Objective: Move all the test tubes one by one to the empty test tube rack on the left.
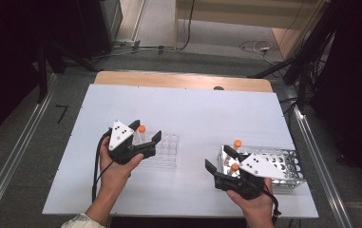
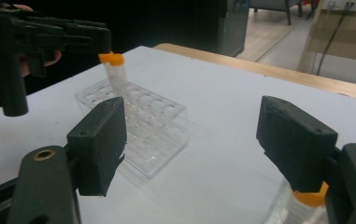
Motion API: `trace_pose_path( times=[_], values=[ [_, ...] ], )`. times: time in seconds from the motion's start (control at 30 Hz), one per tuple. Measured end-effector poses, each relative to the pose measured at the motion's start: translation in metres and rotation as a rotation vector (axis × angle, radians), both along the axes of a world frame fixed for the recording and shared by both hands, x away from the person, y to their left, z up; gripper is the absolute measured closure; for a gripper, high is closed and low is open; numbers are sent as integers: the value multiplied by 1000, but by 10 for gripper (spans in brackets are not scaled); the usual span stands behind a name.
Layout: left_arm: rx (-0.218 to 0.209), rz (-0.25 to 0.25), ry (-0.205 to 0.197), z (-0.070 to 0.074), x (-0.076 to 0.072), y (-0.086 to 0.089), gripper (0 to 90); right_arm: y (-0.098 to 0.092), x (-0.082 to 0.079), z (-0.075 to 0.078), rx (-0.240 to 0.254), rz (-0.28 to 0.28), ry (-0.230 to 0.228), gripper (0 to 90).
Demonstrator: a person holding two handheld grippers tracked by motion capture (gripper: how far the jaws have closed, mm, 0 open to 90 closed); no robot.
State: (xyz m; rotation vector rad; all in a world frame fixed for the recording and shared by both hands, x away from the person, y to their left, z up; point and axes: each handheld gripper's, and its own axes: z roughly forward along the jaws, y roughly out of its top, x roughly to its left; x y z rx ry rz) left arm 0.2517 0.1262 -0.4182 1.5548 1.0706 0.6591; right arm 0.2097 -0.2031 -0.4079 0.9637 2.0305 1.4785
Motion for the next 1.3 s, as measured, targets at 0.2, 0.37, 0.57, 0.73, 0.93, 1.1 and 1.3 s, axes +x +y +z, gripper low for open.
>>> trace_pose_path(
  times=[0.2, 0.37, 0.57, 0.73, 0.93, 1.1, 1.3],
  values=[
    [-1, -4, 1, 0, 0, -2, 192, -23, -4, -5, 4, -59, -6, 235],
    [-3, -6, 0, 0, 0, -3, 192, -34, -7, -14, 0, -85, 2, 242],
    [-5, -6, -4, 1, -1, -3, 193, -40, -10, -26, -10, -103, 1, 262],
    [-11, -7, -9, 1, -1, -3, 193, -40, -11, -41, -19, -112, 3, 274],
    [-15, -6, -9, 1, -2, -1, 192, -41, -12, -51, -39, -116, 18, 329],
    [-15, -4, -9, 1, -3, 0, 193, -41, -11, -55, -54, -110, 33, 415],
    [-15, -3, -7, 0, -3, 1, 193, -43, -9, -60, -59, -120, 46, 529]
  ],
)
